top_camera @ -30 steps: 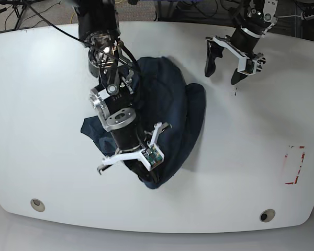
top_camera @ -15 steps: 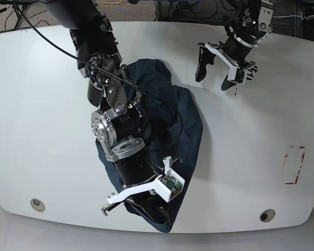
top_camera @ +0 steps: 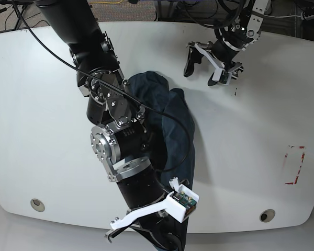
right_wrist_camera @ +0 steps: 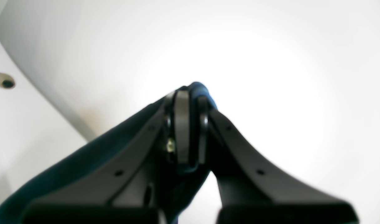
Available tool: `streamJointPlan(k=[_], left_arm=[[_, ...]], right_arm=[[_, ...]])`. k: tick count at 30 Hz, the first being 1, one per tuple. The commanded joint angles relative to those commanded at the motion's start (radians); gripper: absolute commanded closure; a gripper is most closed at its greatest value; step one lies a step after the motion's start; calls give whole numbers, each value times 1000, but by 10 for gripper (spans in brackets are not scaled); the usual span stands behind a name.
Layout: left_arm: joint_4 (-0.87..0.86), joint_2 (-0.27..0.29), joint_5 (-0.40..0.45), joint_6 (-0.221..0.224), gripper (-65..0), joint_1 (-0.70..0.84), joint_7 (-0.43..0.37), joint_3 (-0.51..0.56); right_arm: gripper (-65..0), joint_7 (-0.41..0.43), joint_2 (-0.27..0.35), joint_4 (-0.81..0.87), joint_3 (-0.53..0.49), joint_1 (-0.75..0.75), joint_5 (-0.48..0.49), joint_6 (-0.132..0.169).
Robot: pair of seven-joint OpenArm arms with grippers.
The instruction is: Layout the t-shirt on the table in an organized manner, then fold the t-shirt properly
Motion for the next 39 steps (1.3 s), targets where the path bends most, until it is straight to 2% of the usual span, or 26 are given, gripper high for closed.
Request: streamJointPlan(k=[2,4,7,10,16,21,32,34,36,37,39], left_arm=[[-9,2,0,0,-461,-9,0,12],[-18,5,0,0,-461,-23,-2,21],[-18,40,3,2,-461,-51,-2,23],[-34,68,3,2,-462,-87,0,23],[-114,80,3,2,-460,-164,0,26],[-176,124,3,2,-461,-216,0,26],[-315,150,3,5,-456,-331,0,63],[-330,150,3,5,-432,-341,0,64],[-348,152,3,5,-375,-354,0,64],[-362,152,3,5,-308,-364,0,64],[-377,153,3,5,-215,-374,0,64]], right_arm=[[-2,-2,-9,0,2,9,0,2],[-2,-2,-15,0,3,14,-2,17],[-2,-2,-17,0,3,23,-2,25],[-2,-15,-17,2,3,29,-3,26],[-2,-21,-17,2,0,46,-3,26],[-2,-21,-17,2,2,49,-3,26],[-2,-21,-17,2,2,44,-3,26],[-2,-21,-17,2,5,44,-3,26],[-2,-21,-17,2,15,44,-3,26],[-2,-21,-17,2,21,44,-3,26],[-2,-21,-17,2,23,44,-3,26]])
